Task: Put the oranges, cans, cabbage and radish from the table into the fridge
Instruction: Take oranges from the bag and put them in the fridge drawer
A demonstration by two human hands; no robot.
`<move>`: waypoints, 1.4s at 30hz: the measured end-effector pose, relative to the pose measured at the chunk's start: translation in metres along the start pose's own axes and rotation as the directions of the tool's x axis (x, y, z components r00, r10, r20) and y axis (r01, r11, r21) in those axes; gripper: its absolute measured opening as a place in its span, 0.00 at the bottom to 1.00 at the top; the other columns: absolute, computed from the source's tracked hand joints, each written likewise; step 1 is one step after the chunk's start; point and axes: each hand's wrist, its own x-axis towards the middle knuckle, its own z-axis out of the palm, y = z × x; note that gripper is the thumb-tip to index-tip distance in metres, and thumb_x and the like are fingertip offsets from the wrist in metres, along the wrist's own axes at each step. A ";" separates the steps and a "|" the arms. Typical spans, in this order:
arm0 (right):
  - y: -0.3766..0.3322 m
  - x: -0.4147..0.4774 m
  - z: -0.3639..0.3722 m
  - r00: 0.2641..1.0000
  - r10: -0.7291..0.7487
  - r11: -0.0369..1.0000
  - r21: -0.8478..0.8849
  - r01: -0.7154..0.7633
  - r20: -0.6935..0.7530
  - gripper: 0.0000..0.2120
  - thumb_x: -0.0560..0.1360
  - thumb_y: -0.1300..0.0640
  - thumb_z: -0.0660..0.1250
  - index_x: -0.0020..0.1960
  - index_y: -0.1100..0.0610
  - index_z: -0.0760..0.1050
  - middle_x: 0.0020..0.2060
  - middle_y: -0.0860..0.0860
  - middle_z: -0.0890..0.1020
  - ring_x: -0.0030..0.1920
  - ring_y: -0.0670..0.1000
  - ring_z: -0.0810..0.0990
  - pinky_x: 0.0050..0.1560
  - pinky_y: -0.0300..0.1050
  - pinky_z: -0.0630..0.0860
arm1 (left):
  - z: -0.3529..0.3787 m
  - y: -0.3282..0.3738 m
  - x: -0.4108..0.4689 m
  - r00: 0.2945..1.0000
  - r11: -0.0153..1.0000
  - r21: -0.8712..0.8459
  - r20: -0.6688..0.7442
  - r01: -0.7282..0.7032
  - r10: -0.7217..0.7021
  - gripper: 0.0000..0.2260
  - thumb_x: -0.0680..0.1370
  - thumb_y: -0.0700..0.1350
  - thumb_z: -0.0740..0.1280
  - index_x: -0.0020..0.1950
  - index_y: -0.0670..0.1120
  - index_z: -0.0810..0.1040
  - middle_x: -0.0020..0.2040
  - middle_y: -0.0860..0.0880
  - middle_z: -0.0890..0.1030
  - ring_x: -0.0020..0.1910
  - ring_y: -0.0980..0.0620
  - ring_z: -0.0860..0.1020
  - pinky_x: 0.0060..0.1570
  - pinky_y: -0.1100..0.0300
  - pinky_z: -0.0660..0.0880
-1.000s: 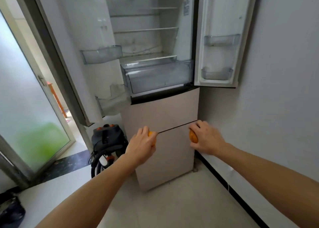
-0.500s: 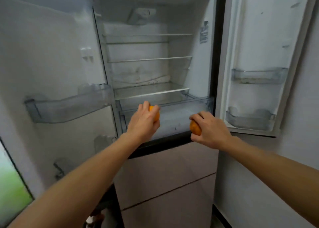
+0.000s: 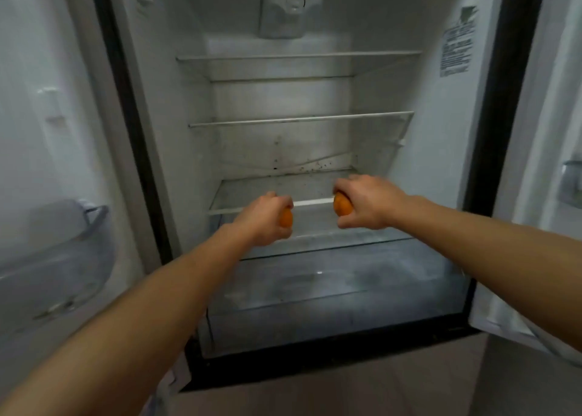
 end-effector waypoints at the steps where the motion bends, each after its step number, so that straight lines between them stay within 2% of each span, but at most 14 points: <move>1: 0.005 0.015 0.011 0.997 -0.037 0.999 0.001 0.037 0.065 0.23 0.66 0.41 0.72 0.55 0.50 0.71 0.49 0.51 0.77 0.47 0.55 0.76 0.43 0.47 0.74 | 0.005 -0.005 0.012 0.998 0.999 0.035 0.058 0.005 -0.007 0.24 0.71 0.48 0.73 0.65 0.49 0.71 0.58 0.45 0.72 0.55 0.43 0.74 0.52 0.51 0.73; 4: 0.017 0.054 0.046 0.958 -0.115 0.993 0.011 0.117 0.261 0.20 0.65 0.41 0.73 0.51 0.50 0.73 0.46 0.50 0.78 0.44 0.53 0.76 0.41 0.47 0.74 | 0.024 -0.015 0.039 0.979 0.991 0.134 0.200 0.005 -0.032 0.23 0.69 0.47 0.74 0.62 0.48 0.73 0.57 0.46 0.74 0.53 0.44 0.75 0.51 0.52 0.75; 6: 0.020 0.076 0.069 0.916 -0.149 0.988 0.012 0.155 0.372 0.17 0.65 0.42 0.73 0.47 0.50 0.74 0.43 0.50 0.79 0.44 0.53 0.77 0.44 0.48 0.77 | 0.039 -0.021 0.053 0.962 0.986 0.164 0.269 0.012 -0.056 0.21 0.67 0.47 0.74 0.59 0.49 0.74 0.56 0.46 0.75 0.51 0.45 0.75 0.50 0.51 0.76; 10: 0.016 0.106 0.112 0.829 -0.188 0.978 0.019 0.210 0.527 0.19 0.68 0.44 0.73 0.51 0.54 0.73 0.49 0.52 0.80 0.47 0.54 0.77 0.50 0.51 0.78 | 0.056 -0.028 0.077 0.926 0.975 0.220 0.363 0.023 -0.104 0.22 0.67 0.50 0.75 0.58 0.51 0.74 0.55 0.48 0.76 0.52 0.46 0.75 0.50 0.52 0.75; 13: 0.013 0.123 0.137 0.788 -0.212 0.969 0.017 0.248 0.579 0.23 0.69 0.43 0.73 0.57 0.52 0.70 0.54 0.53 0.78 0.46 0.54 0.74 0.46 0.48 0.74 | 0.069 -0.029 0.095 0.904 0.963 0.268 0.416 -0.015 -0.101 0.22 0.67 0.49 0.75 0.59 0.48 0.74 0.57 0.45 0.75 0.53 0.44 0.75 0.50 0.54 0.74; 17: 0.021 0.143 0.154 0.800 -0.214 0.961 -0.025 0.275 0.560 0.28 0.69 0.42 0.73 0.62 0.53 0.68 0.57 0.54 0.75 0.51 0.57 0.76 0.45 0.47 0.70 | 0.091 -0.032 0.117 0.861 0.956 0.285 0.501 -0.069 -0.087 0.25 0.70 0.48 0.75 0.64 0.45 0.72 0.60 0.43 0.72 0.55 0.42 0.75 0.48 0.54 0.72; 21: 0.030 0.156 0.166 0.840 -0.208 0.968 -0.021 0.252 0.500 0.23 0.69 0.44 0.73 0.56 0.53 0.68 0.52 0.54 0.74 0.47 0.55 0.74 0.44 0.46 0.70 | 0.108 -0.039 0.136 0.853 0.962 0.263 0.515 -0.072 -0.077 0.24 0.72 0.47 0.73 0.65 0.44 0.70 0.60 0.42 0.71 0.56 0.40 0.75 0.48 0.53 0.71; 24: 0.035 0.160 0.173 0.850 -0.198 0.975 0.010 0.221 0.487 0.23 0.68 0.45 0.74 0.56 0.52 0.67 0.55 0.54 0.74 0.54 0.57 0.76 0.51 0.47 0.74 | 0.120 -0.043 0.142 0.867 0.966 0.245 0.495 -0.081 -0.053 0.21 0.75 0.47 0.68 0.65 0.44 0.68 0.61 0.41 0.70 0.58 0.40 0.73 0.51 0.53 0.71; 27: 0.038 0.156 0.176 0.841 -0.191 0.977 0.016 0.212 0.507 0.27 0.70 0.48 0.72 0.64 0.52 0.66 0.58 0.54 0.71 0.58 0.59 0.76 0.55 0.48 0.74 | 0.126 -0.043 0.141 0.864 0.967 0.235 0.503 -0.098 -0.035 0.21 0.76 0.47 0.66 0.67 0.45 0.67 0.65 0.39 0.68 0.62 0.39 0.72 0.55 0.52 0.71; 29: 0.040 0.153 0.172 0.842 -0.179 0.978 -0.002 0.208 0.509 0.32 0.71 0.49 0.71 0.70 0.52 0.62 0.61 0.55 0.71 0.59 0.59 0.76 0.55 0.48 0.73 | 0.125 -0.041 0.141 0.862 0.965 0.234 0.507 -0.115 -0.021 0.21 0.76 0.47 0.66 0.68 0.45 0.67 0.65 0.40 0.67 0.61 0.38 0.72 0.55 0.51 0.72; 35: 0.047 0.131 0.146 0.836 -0.104 0.984 -0.066 0.166 0.539 0.38 0.71 0.48 0.73 0.75 0.49 0.57 0.63 0.57 0.71 0.60 0.58 0.76 0.56 0.49 0.72 | 0.110 -0.030 0.138 0.878 0.940 0.295 0.479 -0.174 0.012 0.20 0.76 0.48 0.66 0.67 0.45 0.68 0.60 0.41 0.69 0.55 0.39 0.75 0.46 0.52 0.71; 39: 0.053 0.111 0.130 0.853 -0.094 0.986 -0.074 0.153 0.513 0.31 0.73 0.47 0.71 0.71 0.51 0.64 0.62 0.55 0.75 0.58 0.57 0.76 0.56 0.50 0.74 | 0.094 -0.022 0.127 0.886 0.920 0.348 0.464 -0.183 0.000 0.20 0.75 0.47 0.67 0.65 0.45 0.70 0.60 0.41 0.72 0.56 0.39 0.76 0.46 0.52 0.73; 42: 0.052 0.099 0.112 0.876 -0.107 0.983 -0.080 0.163 0.471 0.27 0.74 0.46 0.70 0.69 0.52 0.68 0.61 0.54 0.77 0.58 0.57 0.76 0.55 0.49 0.74 | 0.077 -0.016 0.114 0.891 0.911 0.378 0.453 -0.167 -0.025 0.19 0.76 0.47 0.67 0.66 0.45 0.70 0.59 0.42 0.75 0.55 0.41 0.76 0.52 0.50 0.76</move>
